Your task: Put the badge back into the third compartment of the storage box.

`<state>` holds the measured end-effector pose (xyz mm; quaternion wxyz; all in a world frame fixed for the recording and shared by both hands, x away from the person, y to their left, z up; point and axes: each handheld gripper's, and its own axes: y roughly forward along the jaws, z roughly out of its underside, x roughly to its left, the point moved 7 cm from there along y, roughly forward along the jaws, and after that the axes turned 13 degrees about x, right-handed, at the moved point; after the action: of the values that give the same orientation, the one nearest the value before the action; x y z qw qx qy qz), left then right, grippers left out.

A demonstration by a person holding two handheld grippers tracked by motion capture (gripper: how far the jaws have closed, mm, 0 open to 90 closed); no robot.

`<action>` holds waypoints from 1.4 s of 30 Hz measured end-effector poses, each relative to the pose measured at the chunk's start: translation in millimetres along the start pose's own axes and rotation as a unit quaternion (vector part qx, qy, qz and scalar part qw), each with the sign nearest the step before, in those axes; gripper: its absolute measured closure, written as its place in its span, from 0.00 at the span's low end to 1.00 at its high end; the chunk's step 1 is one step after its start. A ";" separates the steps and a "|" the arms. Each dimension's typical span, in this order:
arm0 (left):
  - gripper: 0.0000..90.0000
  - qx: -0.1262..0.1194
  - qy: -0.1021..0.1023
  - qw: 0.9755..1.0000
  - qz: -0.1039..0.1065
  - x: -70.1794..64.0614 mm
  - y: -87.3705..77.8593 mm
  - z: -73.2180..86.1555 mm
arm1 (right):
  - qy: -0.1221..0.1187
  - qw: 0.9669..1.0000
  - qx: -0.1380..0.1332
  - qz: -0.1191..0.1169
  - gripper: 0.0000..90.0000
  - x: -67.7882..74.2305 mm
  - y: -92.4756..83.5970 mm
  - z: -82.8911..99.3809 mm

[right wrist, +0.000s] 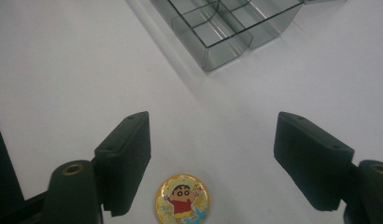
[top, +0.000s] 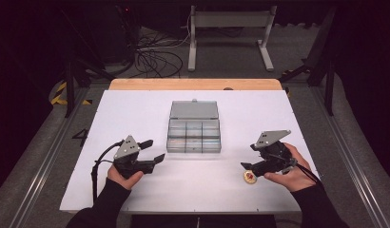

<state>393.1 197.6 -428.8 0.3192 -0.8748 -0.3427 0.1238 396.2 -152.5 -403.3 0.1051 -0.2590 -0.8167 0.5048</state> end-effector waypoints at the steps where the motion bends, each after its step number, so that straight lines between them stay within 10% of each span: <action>1: 0.34 0.000 0.000 1.000 0.000 0.1 0.0 0.0 | 0.000 1.000 0.004 -0.002 0.31 0.4 0.5 0.8; 26: 0.34 0.000 -0.002 1.000 0.000 0.7 -0.3 0.1 | -0.033 0.997 0.065 -0.014 0.38 4.0 15.4 12.4; 42: 0.34 0.001 0.000 1.000 -0.001 1.1 -0.1 0.2 | -0.064 0.989 0.134 -0.029 0.39 12.1 33.9 24.7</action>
<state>393.7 198.5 -428.9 0.3200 -0.8742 -0.3435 0.1241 386.0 -153.0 -445.8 0.1010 -0.1865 -0.7540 0.6216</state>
